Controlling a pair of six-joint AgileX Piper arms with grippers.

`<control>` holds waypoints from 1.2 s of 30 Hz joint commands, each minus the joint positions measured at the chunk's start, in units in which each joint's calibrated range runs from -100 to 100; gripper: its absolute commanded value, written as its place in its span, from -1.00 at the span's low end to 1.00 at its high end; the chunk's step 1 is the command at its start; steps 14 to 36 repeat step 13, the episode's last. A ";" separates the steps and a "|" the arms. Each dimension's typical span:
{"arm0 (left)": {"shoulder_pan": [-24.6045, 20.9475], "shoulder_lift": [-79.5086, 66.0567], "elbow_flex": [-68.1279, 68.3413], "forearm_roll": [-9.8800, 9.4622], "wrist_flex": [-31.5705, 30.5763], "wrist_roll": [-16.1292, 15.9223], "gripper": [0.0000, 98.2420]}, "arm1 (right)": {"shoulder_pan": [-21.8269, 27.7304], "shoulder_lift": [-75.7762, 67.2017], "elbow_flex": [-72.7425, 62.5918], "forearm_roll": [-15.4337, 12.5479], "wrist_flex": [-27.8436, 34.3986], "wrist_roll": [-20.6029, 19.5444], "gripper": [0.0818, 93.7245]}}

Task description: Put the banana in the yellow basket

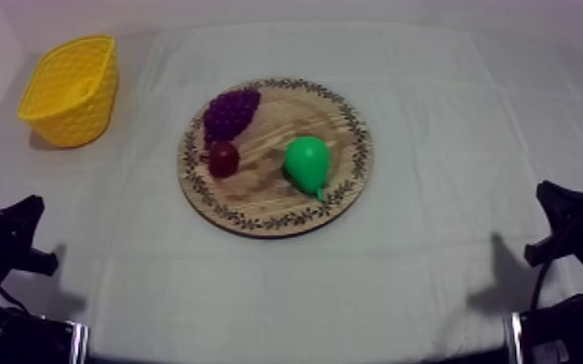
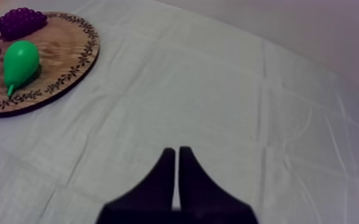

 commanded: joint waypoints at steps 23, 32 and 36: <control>-0.31 -0.20 3.51 -0.07 -12.17 11.86 -1.00 | -0.01 -0.01 0.04 0.00 -0.06 0.22 -0.99; -0.31 -0.20 3.51 -0.07 -12.17 11.86 -1.00 | -0.01 -0.01 0.04 0.00 -0.06 0.22 -0.99; -0.31 -0.20 3.51 -0.07 -12.17 11.86 -1.00 | -0.01 -0.01 0.04 0.00 -0.06 0.22 -0.99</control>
